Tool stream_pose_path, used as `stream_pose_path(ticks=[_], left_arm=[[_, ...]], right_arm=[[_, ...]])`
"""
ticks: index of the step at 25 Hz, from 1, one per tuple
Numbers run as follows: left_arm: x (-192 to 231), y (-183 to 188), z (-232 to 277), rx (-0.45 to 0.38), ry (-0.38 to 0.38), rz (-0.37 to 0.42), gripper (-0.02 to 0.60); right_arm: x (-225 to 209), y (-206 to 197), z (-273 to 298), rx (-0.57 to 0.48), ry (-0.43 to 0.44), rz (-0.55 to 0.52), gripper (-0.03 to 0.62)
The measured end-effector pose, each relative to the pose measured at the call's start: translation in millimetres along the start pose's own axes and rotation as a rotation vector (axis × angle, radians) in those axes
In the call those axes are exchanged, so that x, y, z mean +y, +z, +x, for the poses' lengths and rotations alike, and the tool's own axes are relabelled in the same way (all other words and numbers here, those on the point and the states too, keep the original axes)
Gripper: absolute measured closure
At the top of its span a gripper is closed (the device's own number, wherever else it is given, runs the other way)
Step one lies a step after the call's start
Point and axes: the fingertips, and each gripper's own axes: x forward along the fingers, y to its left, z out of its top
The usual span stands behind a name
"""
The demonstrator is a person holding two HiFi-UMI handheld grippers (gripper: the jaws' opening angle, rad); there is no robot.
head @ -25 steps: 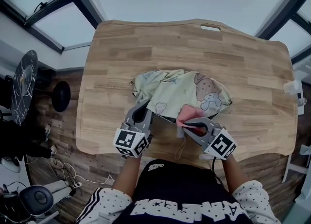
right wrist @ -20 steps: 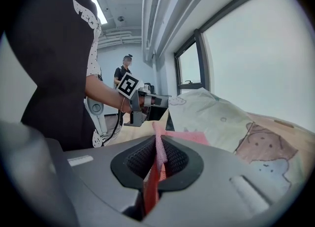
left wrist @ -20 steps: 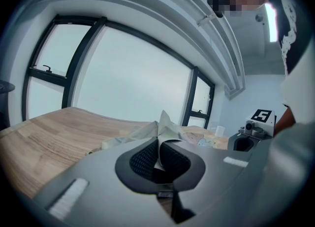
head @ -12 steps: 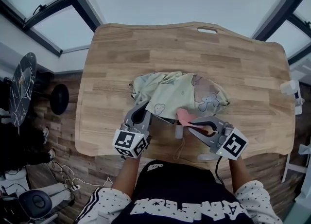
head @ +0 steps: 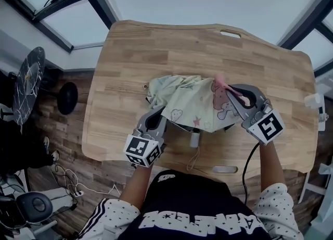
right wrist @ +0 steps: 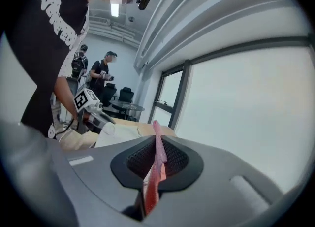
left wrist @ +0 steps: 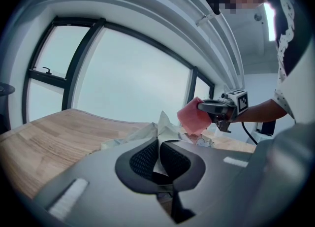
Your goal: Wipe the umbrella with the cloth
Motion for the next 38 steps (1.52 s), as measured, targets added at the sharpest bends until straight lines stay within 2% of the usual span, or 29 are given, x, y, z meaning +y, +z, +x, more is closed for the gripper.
stream_pose_path(ticks=[5, 7, 13, 21, 31, 38], left_arm=[[0.1, 1.1, -2.1, -0.002, 0.017, 0.003, 0.581], [-0.4, 0.4, -3.1, 0.0, 0.022, 0.001, 0.581], [-1.5, -0.7, -2.9, 0.0, 0.031, -0.002, 0.581], [-0.1, -3.3, -1.5, 0.007, 0.034, -0.005, 0.581], [-1.3, -2.2, -1.6, 0.014, 0.007, 0.025, 0.581], [-6.8, 0.4, -7.4, 0.005, -0.034, 0.061, 0.58]], right_arm=[[-6.1, -27.2, 23.5, 0.101, 0.096, -0.167, 0.567], [0.4, -47.3, 27.3, 0.139, 0.145, -0.188, 0.568], [29.4, -98.0, 14.9, 0.242, 0.237, -0.13, 0.568], [69.1, -125.5, -11.8, 0.278, 0.288, -0.039, 0.568], [98.3, -134.7, -27.5, 0.281, 0.296, 0.039, 0.568], [111.0, -114.5, -29.1, 0.215, 0.28, 0.094, 0.566]])
